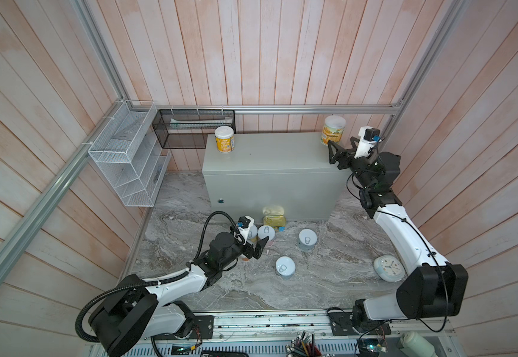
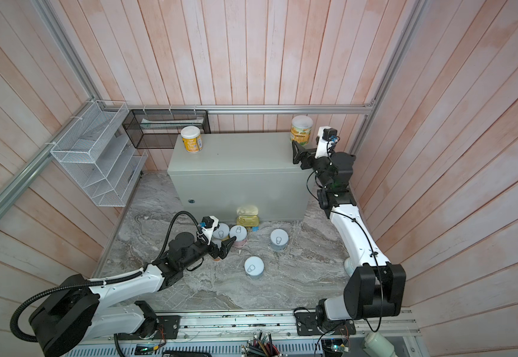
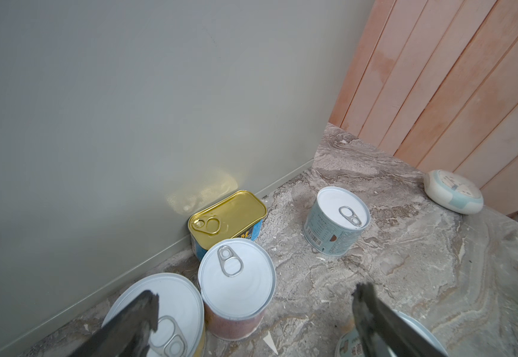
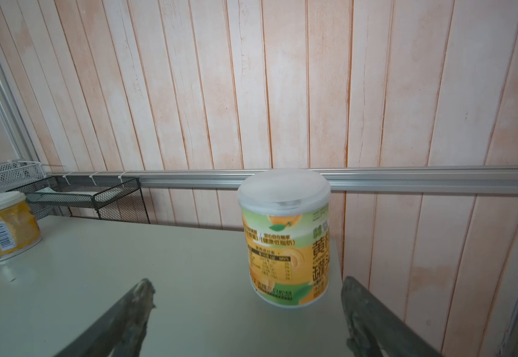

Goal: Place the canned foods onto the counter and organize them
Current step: 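Set the green-and-orange can on the cabinet top and open the right gripper, then lower the right gripper down over the remaining cans on the floor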

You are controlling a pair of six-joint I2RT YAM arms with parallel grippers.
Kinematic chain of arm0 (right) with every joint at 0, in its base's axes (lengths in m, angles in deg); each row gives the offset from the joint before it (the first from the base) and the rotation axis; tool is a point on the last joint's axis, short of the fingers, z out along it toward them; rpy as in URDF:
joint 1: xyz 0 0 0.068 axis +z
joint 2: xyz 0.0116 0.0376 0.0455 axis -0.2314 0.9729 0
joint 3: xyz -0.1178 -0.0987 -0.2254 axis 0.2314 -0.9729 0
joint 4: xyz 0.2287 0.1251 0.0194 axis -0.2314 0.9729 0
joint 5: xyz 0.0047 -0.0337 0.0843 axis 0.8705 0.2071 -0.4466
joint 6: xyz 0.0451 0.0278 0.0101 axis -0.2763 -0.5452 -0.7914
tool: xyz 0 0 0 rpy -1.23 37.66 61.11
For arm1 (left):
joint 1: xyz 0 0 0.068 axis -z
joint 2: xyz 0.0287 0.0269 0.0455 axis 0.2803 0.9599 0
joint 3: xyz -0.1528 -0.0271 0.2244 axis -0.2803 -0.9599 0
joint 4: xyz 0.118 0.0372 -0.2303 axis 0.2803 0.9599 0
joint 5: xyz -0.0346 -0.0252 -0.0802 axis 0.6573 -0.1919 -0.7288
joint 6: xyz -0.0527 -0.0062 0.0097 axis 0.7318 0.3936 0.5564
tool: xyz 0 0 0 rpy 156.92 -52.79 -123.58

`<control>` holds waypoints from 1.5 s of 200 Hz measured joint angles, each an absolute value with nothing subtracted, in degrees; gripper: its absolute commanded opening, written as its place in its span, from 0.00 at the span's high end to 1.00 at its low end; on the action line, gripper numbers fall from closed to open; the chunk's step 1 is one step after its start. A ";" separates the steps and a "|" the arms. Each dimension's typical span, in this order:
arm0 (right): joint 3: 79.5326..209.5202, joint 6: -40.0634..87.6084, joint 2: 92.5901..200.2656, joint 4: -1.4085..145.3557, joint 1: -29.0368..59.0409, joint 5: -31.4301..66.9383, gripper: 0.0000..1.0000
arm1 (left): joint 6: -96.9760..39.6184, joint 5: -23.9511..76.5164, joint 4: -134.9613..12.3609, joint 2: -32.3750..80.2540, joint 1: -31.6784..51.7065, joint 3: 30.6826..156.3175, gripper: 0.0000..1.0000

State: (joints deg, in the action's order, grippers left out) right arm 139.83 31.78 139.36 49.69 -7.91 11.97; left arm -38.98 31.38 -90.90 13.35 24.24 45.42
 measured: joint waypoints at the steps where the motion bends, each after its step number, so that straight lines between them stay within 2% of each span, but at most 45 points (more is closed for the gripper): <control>1: 139.59 31.76 139.09 49.73 -7.91 11.95 0.06 | -38.98 31.38 -90.90 13.35 24.24 45.42 0.00; 102: 125.32 31.28 122.98 58.98 -6.35 9.55 0.07 | -38.61 29.46 -91.93 14.18 24.24 45.42 0.00; 164: 119.33 30.71 111.95 69.84 -1.72 14.07 0.09 | -38.48 28.41 -92.37 16.21 24.24 45.42 0.00; 225: 116.94 29.42 111.20 80.79 10.24 23.53 0.09 | -38.17 28.39 -92.65 16.25 24.24 45.44 0.00; 300: 109.80 21.75 112.67 85.47 13.60 29.28 0.09 | -38.11 28.39 -92.67 16.38 24.24 45.44 0.00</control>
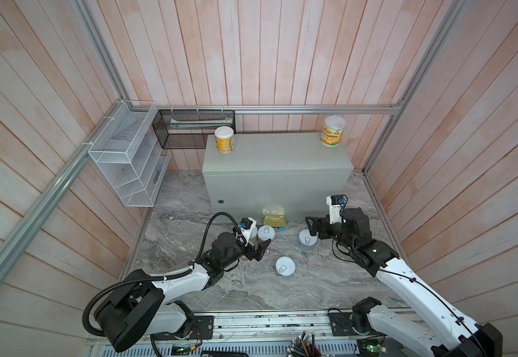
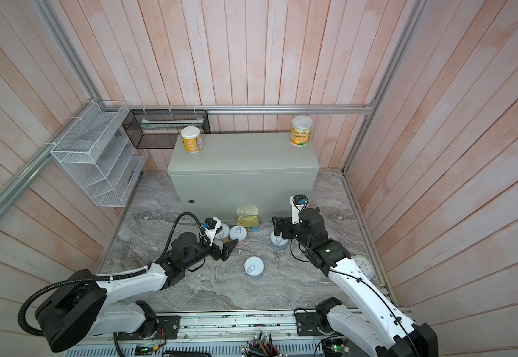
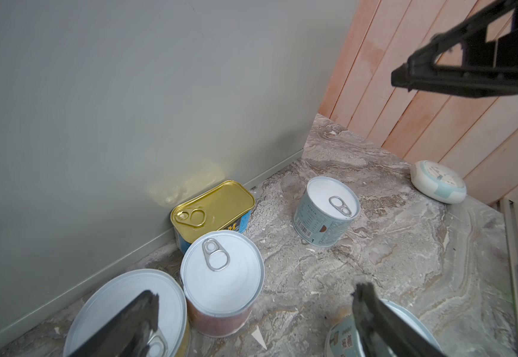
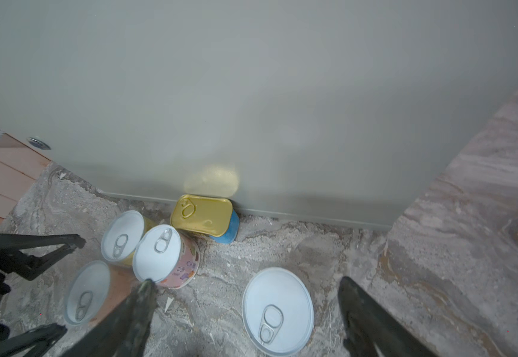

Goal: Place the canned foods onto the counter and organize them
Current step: 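Lower the right gripper down over the remaining cans on the floor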

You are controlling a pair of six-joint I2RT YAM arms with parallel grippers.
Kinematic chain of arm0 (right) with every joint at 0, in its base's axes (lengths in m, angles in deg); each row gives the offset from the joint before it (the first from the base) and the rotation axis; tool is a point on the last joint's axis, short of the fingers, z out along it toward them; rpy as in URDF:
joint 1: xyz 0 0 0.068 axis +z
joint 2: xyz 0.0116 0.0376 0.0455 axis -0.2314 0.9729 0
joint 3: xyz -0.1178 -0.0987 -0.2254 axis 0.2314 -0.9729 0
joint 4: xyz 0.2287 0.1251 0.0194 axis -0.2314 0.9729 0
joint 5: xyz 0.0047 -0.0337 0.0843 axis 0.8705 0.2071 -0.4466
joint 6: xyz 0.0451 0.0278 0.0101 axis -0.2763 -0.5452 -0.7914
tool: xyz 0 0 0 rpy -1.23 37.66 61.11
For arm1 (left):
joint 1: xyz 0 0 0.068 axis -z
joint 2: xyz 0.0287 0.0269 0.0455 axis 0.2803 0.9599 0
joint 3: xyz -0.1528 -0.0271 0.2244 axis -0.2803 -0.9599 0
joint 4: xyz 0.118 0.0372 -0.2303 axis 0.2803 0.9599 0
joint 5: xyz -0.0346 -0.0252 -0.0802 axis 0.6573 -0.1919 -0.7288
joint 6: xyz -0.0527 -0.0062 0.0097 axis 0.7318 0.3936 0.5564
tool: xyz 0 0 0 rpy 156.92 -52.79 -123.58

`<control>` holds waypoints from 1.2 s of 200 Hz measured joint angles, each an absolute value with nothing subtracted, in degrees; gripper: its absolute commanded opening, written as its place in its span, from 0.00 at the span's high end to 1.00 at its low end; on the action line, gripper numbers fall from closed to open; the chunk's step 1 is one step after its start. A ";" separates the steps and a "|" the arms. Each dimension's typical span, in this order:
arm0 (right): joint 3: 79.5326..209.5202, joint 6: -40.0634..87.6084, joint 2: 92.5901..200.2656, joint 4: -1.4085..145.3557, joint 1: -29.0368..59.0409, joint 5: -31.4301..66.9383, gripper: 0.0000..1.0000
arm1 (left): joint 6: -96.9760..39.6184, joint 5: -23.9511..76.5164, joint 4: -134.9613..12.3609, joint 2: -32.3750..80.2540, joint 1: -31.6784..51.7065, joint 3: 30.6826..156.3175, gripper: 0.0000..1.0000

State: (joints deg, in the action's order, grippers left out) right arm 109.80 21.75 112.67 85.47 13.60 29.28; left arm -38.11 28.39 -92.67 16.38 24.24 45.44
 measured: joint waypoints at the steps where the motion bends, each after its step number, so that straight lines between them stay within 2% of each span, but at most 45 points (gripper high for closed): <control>1: 109.67 21.62 112.73 85.53 13.60 29.30 0.09 | -38.11 28.41 -92.67 16.38 24.24 45.42 0.00; 76: 104.00 16.00 117.50 83.26 14.13 29.22 0.07 | -37.30 28.39 -92.96 18.53 24.24 45.44 0.00; 240: 105.16 16.63 127.75 82.58 14.34 30.31 0.08 | -37.06 28.39 -92.83 18.53 24.24 45.86 0.00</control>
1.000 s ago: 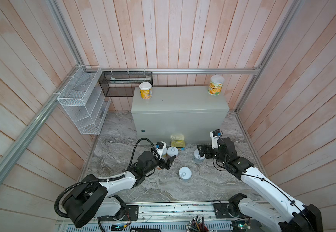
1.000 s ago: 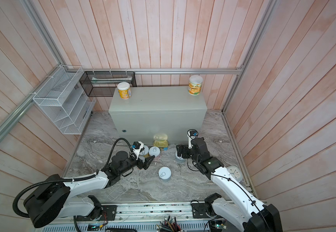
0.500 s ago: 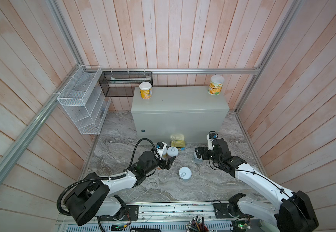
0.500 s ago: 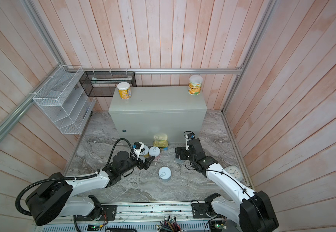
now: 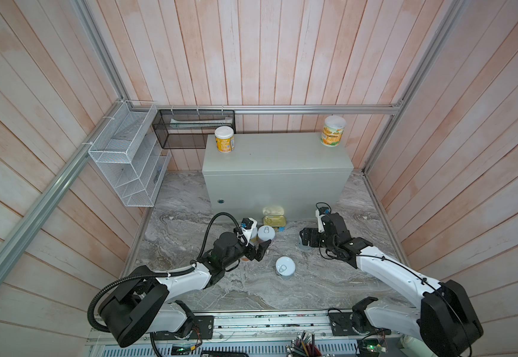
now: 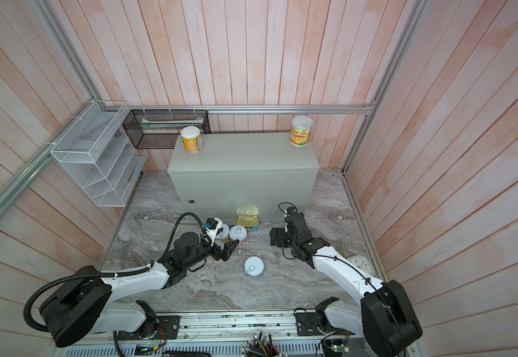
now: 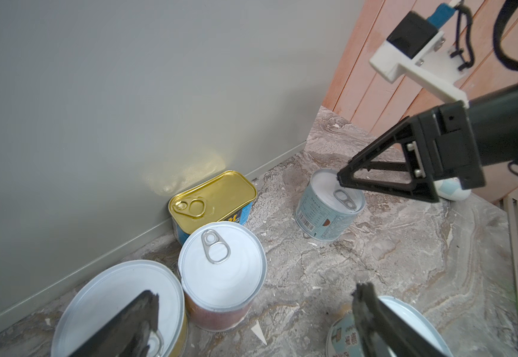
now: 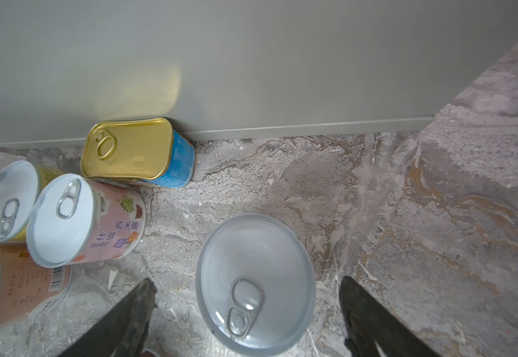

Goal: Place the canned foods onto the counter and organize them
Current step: 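Lower the right gripper down over the remaining cans on the floor, then grasp the white-lidded can nearest the cabinet with the right gripper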

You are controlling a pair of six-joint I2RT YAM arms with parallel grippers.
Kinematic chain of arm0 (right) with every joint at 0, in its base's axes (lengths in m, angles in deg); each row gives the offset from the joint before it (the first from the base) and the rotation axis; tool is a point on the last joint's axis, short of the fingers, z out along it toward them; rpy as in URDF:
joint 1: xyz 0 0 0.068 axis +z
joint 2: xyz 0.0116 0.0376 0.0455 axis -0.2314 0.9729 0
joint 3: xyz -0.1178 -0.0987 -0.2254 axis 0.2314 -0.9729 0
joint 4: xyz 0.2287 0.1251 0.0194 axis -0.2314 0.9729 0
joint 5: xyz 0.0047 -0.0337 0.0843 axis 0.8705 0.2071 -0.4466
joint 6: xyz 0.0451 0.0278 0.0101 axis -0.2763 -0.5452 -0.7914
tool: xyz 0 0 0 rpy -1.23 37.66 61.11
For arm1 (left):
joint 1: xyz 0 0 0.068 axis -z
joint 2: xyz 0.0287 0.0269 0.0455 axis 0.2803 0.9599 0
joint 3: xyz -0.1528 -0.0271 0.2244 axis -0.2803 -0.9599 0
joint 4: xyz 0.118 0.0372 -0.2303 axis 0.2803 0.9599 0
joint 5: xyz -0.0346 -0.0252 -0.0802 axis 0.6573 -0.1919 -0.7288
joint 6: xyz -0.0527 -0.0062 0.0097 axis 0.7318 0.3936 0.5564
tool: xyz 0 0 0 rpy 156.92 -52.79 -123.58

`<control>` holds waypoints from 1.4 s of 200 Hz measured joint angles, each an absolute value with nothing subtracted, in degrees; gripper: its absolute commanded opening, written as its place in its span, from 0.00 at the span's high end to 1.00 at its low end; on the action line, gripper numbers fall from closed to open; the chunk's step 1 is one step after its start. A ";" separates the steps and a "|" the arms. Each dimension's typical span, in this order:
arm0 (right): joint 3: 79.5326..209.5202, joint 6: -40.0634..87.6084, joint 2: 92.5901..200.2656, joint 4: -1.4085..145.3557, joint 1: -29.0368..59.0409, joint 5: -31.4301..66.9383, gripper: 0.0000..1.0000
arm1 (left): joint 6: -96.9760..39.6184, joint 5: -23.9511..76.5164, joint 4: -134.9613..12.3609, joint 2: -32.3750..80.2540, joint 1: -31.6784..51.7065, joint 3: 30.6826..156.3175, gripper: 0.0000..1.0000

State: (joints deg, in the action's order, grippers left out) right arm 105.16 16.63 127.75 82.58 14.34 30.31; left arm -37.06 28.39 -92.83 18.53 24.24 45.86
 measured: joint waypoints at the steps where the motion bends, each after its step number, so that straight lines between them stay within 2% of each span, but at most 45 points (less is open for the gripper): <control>1: 105.21 16.63 127.81 82.65 14.34 30.31 0.08 | -37.06 28.39 -92.83 18.53 24.24 45.90 0.00; 100: 108.97 18.38 133.24 85.51 14.59 33.30 0.08 | -37.03 28.36 -92.63 18.53 24.24 46.58 0.00; 280: 109.60 18.31 137.54 85.66 15.11 31.82 0.10 | -36.64 28.36 -92.43 19.77 24.24 46.91 0.00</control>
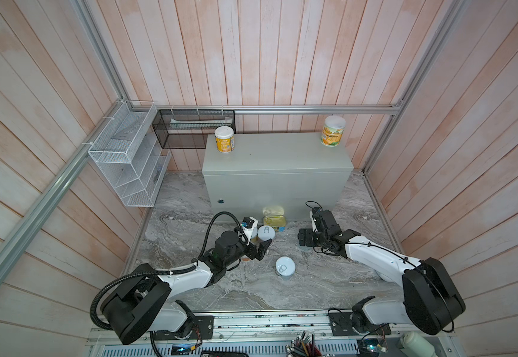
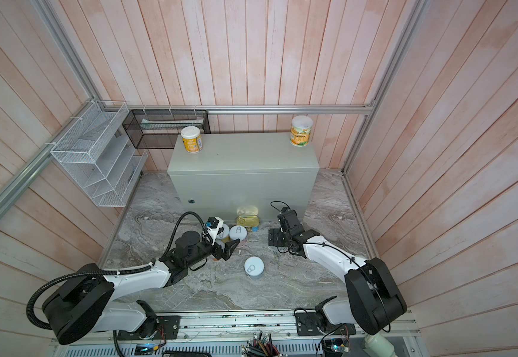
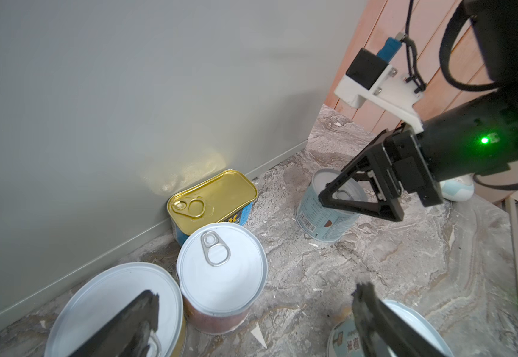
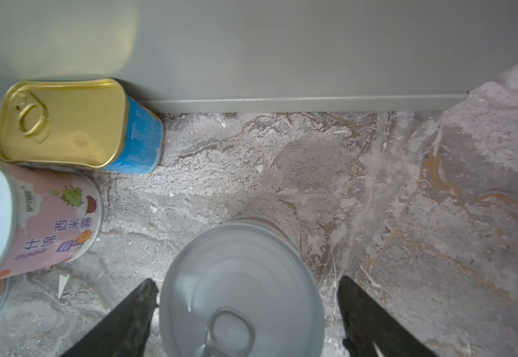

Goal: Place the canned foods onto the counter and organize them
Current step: 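Grasp the white-lidded can nearest the cabinet with the right gripper, then lift the white-lidded can and move it toward the left gripper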

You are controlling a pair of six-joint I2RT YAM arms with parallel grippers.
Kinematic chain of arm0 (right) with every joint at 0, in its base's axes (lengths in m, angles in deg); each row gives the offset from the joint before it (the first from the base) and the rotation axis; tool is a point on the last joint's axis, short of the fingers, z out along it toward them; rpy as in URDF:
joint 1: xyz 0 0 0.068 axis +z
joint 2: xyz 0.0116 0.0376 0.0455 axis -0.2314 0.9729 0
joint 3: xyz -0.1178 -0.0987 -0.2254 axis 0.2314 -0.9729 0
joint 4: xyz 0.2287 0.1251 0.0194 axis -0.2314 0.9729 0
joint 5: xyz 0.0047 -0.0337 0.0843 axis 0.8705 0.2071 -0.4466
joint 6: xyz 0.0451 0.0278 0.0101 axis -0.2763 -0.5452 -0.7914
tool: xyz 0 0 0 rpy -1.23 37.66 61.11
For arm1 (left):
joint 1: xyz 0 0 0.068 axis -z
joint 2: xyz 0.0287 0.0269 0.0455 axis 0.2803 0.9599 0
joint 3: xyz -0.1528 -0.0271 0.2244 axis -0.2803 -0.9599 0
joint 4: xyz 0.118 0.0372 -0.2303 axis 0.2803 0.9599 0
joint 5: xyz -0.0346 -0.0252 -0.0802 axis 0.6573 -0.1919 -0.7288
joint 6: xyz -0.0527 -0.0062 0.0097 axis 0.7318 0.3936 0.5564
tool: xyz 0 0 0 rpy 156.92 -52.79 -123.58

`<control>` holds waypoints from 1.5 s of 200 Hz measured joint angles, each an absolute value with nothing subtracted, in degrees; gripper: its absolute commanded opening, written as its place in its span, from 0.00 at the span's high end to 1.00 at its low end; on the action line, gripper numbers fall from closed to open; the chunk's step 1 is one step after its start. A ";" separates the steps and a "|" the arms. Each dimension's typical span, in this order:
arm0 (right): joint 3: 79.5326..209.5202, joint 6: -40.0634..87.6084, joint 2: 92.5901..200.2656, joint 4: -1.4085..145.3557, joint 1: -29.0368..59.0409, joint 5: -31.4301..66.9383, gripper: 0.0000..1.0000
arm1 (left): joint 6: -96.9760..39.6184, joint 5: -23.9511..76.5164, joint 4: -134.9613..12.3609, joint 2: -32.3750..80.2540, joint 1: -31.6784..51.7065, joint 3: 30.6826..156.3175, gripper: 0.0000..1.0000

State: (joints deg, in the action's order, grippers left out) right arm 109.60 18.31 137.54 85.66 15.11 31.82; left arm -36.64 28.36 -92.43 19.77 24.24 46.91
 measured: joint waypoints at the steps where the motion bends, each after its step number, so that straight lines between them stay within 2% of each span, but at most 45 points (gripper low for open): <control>1: 109.60 18.31 137.59 85.66 15.11 31.82 0.10 | -36.66 28.36 -92.43 19.77 24.24 46.93 0.00; 47: 109.75 18.27 139.64 85.64 15.39 31.69 0.18 | -36.60 28.36 -92.41 19.79 24.24 47.21 0.00; 95: 111.09 18.73 141.26 85.66 15.52 31.56 0.32 | -36.47 28.12 -92.43 19.79 24.24 47.21 0.00; 138: 111.72 18.88 141.56 86.30 15.52 31.12 0.38 | -36.49 26.24 -92.22 20.69 24.26 47.98 0.00; 300: 122.41 23.95 138.33 92.92 15.28 20.26 0.40 | -37.17 22.14 -92.94 20.38 24.78 48.04 0.00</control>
